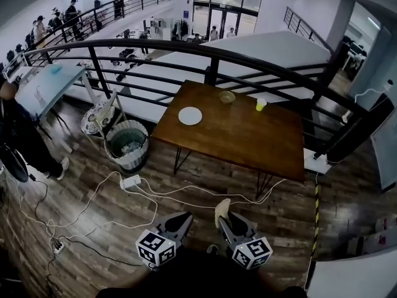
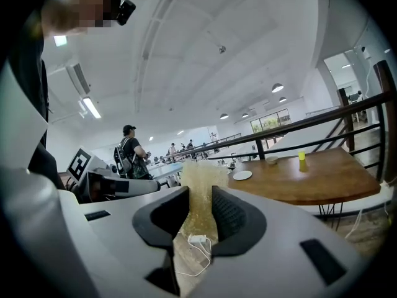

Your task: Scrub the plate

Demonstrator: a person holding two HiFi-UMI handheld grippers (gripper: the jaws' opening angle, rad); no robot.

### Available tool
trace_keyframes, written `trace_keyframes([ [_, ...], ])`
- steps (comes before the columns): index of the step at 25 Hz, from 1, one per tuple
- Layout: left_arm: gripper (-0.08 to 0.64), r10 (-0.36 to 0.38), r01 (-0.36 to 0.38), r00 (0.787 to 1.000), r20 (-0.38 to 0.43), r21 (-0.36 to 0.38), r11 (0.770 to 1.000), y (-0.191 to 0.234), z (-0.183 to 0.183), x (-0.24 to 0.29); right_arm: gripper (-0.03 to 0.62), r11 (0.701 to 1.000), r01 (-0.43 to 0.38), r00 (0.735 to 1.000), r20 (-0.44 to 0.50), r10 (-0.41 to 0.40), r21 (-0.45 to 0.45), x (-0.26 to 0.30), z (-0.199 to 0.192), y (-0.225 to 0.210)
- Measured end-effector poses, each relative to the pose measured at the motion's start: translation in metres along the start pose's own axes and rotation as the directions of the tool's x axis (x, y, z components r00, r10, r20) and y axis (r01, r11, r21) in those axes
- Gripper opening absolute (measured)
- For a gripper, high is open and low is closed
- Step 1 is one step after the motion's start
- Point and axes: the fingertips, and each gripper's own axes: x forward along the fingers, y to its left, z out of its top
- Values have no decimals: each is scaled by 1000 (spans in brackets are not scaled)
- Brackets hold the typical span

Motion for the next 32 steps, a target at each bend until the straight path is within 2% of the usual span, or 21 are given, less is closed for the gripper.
trace_keyframes([
  [4,26,45,-45,999,6,-3,999,-14,2,17,126,1000,-16,1000,-10,16,17,-14,3,-25],
  [12,26,130,-130,991,-13,-30,991,-42,-12,33,126,992,-107,993,-46,110,64,-27,-3,-55],
  [21,26,251,-252,968,-27,-31,967,-35,-13,24,126,973,-201,975,-79,210,110,-13,-16,-56],
  [26,26,243,-244,969,-44,-20,970,-17,-7,35,126,974,-202,973,-88,211,107,7,-11,-60],
  [32,26,160,-161,987,-31,-20,987,24,23,63,127,989,-115,990,-75,122,97,46,12,-77],
])
